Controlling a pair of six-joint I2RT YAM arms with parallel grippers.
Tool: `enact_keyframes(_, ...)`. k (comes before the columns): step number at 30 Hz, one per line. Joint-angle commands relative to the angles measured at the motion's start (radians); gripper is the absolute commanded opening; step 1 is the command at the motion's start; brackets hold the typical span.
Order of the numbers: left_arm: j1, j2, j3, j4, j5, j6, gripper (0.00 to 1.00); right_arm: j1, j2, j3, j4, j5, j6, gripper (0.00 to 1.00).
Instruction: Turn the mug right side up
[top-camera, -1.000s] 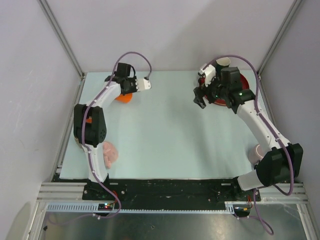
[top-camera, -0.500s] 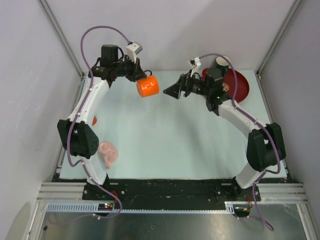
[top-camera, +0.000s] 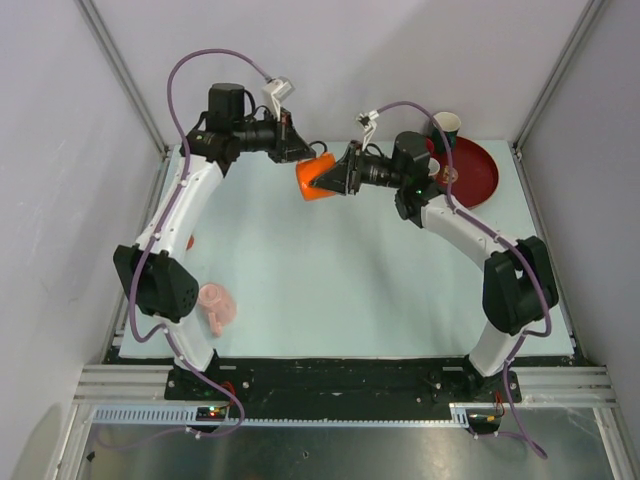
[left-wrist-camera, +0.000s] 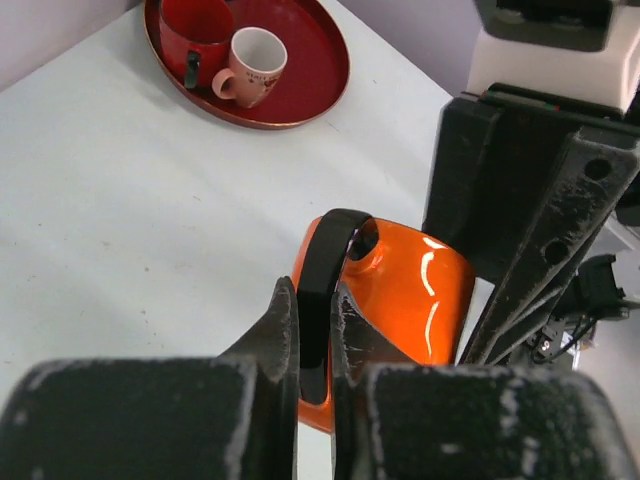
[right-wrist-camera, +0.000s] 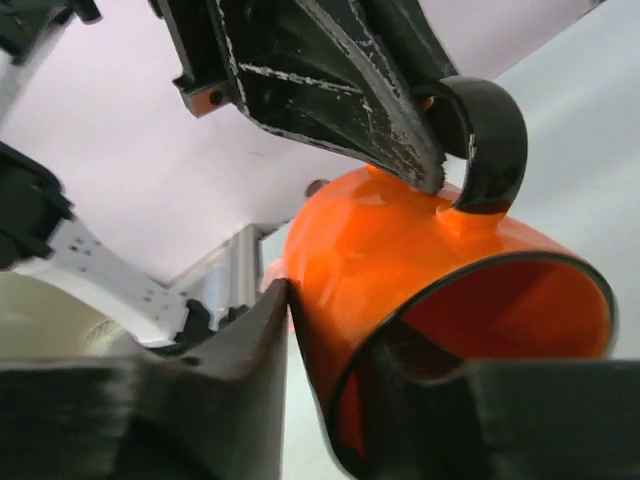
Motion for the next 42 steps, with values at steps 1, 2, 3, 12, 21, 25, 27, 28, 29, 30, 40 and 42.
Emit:
enact_keyframes(1,-0.013,-0.035,0.073,0.052,0.046,-0.044,0.00,0.008,-0.006,0.056,-0.039,-0.068,-0.084,0.13)
enact_keyframes(2,-0.011,-0.033,0.076,0.052,0.024,-0.042,0.02,0.002,-0.020,0.058,-0.103,-0.062,-0.139,0.07)
enact_keyframes(3,-0.008,-0.033,0.074,0.051,0.003,-0.037,0.22,-0.005,-0.036,0.061,-0.165,-0.052,-0.235,0.03)
enact_keyframes(12,0.073,-0.040,0.057,-0.005,-0.202,0.055,0.99,-0.166,-0.169,0.179,-1.035,0.330,-1.262,0.00)
enact_keyframes(21,0.112,-0.087,-0.062,-0.071,-0.338,0.221,1.00,-0.427,-0.033,0.467,-1.567,0.534,-1.962,0.00)
enact_keyframes(25,0.125,-0.095,-0.094,-0.086,-0.353,0.238,1.00,-0.492,0.030,0.527,-1.581,0.570,-2.033,0.00)
enact_keyframes(27,0.130,-0.094,-0.107,-0.091,-0.366,0.247,1.00,-0.510,0.072,0.547,-1.561,0.575,-2.056,0.00)
enact_keyframes(28,0.130,-0.092,-0.112,-0.095,-0.378,0.255,1.00,-0.517,0.100,0.558,-1.538,0.556,-2.062,0.00)
enact_keyframes(29,0.131,-0.090,-0.116,-0.099,-0.389,0.263,1.00,-0.529,0.122,0.567,-1.518,0.533,-2.063,0.00)
enact_keyframes(30,0.131,-0.088,-0.119,-0.103,-0.401,0.268,1.00,-0.544,0.149,0.586,-1.491,0.481,-2.044,0.00)
enact_keyframes(40,0.131,-0.054,-0.144,-0.139,-0.464,0.289,1.00,-0.588,0.465,0.876,-1.310,0.422,-1.650,0.00)
enact_keyframes(42,0.130,-0.043,-0.139,-0.144,-0.477,0.289,1.00,-0.595,0.510,0.905,-1.284,0.415,-1.601,0.00)
